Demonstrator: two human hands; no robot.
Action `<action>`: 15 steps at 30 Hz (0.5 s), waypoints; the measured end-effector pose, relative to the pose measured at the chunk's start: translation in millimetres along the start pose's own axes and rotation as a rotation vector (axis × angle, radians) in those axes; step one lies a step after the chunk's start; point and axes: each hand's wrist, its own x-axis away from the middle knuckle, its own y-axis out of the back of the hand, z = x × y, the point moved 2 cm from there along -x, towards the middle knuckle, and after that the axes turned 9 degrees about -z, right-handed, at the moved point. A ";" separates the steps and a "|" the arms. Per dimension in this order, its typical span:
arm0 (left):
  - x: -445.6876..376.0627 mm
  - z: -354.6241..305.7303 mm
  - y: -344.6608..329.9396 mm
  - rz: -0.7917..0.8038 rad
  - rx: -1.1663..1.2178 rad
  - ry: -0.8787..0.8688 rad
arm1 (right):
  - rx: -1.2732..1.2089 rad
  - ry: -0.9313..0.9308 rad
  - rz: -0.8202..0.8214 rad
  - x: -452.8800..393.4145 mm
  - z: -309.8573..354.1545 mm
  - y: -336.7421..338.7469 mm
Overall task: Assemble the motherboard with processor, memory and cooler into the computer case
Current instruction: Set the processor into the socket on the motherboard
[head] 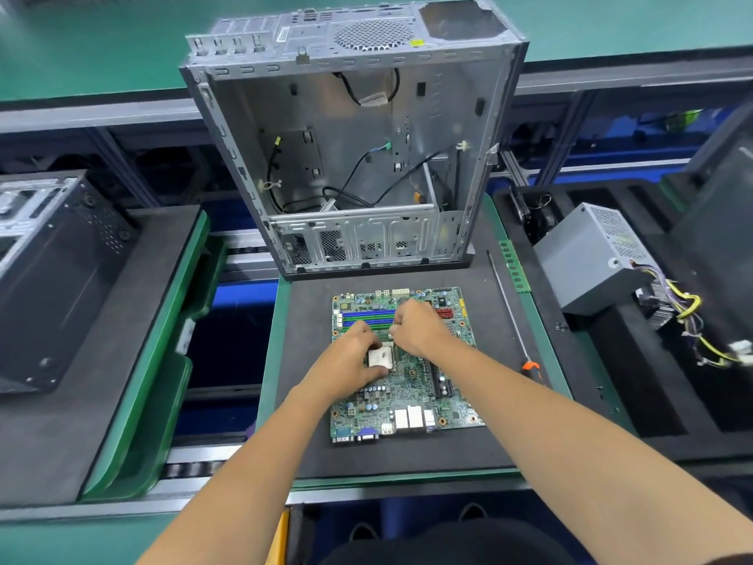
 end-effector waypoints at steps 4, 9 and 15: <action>0.0 0.2 1.5 0.008 -0.049 -0.014 | 0.006 0.006 0.006 0.3 -0.5 -1.1; -3.5 -0.4 4.3 0.048 -0.097 -0.007 | -0.003 0.019 0.010 -0.5 -0.6 -1.8; -4.8 -1.8 4.4 0.042 -0.133 0.007 | 0.005 0.022 0.013 0.0 -0.3 -1.4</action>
